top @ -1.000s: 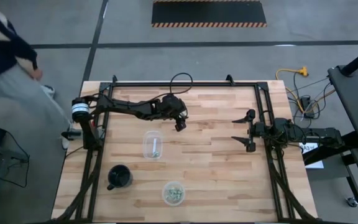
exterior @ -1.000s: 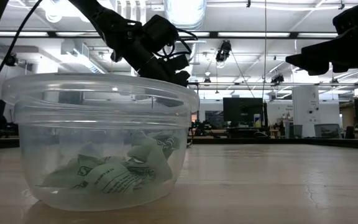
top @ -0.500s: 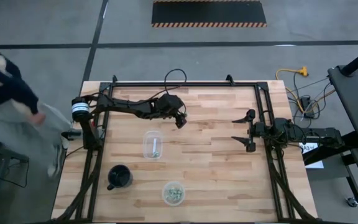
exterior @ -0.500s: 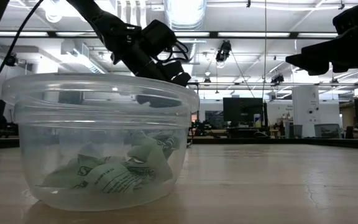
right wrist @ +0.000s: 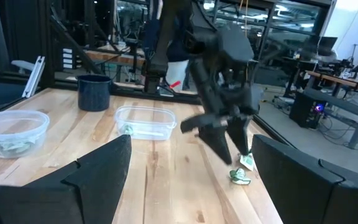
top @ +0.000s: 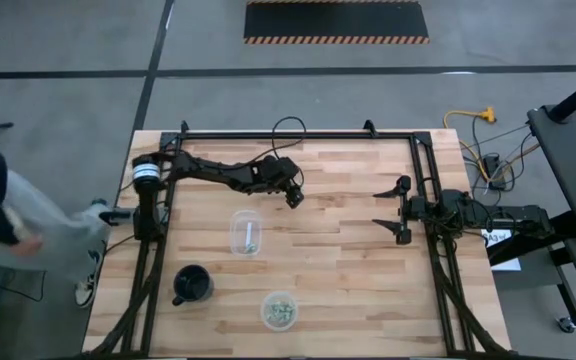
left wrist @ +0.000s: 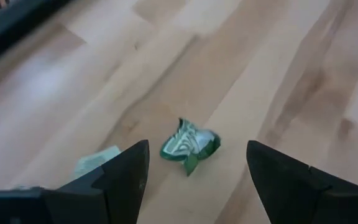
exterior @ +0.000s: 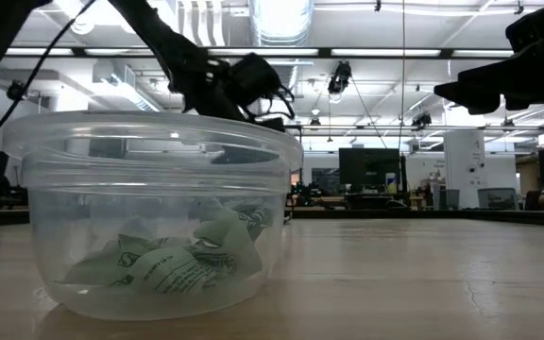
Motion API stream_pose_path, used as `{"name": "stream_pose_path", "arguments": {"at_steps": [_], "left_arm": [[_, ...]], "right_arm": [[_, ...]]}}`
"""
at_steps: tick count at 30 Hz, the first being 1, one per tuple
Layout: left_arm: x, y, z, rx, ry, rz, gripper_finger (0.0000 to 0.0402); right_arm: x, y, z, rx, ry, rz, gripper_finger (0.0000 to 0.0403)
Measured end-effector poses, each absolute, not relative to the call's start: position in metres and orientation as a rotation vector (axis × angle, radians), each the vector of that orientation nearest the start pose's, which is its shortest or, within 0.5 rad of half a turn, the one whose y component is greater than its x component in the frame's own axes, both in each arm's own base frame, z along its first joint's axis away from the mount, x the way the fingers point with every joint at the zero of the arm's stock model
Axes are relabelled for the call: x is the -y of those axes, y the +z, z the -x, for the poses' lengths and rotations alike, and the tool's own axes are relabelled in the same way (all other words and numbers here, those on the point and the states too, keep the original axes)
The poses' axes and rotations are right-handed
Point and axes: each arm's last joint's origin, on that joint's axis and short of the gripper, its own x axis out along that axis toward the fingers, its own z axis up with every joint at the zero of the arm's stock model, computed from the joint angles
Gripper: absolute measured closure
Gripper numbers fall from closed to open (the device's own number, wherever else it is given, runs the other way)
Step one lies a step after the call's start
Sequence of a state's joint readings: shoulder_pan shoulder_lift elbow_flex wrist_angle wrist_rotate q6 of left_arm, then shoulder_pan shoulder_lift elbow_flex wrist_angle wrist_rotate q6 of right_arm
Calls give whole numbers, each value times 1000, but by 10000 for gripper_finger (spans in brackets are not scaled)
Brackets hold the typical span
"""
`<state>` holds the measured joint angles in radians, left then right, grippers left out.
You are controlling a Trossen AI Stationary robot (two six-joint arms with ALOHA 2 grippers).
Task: Pick and place Stevia / Truvia into bins
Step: Put the truvia packet into the oval transparent container
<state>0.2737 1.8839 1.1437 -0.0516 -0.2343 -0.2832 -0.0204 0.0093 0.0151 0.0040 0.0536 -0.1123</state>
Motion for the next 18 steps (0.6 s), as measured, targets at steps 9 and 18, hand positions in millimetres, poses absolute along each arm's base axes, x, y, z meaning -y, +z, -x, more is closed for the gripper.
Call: {"name": "stream_pose_path", "arguments": {"at_steps": [9, 18], "left_arm": [[-120, 142, -400, -863, 597, 280, 149], [-123, 136, -409, -870, 601, 281, 149]], "right_arm": [[3, 168, -97, 6, -74, 112, 78], [4, 168, -97, 6, -74, 112, 78]]}}
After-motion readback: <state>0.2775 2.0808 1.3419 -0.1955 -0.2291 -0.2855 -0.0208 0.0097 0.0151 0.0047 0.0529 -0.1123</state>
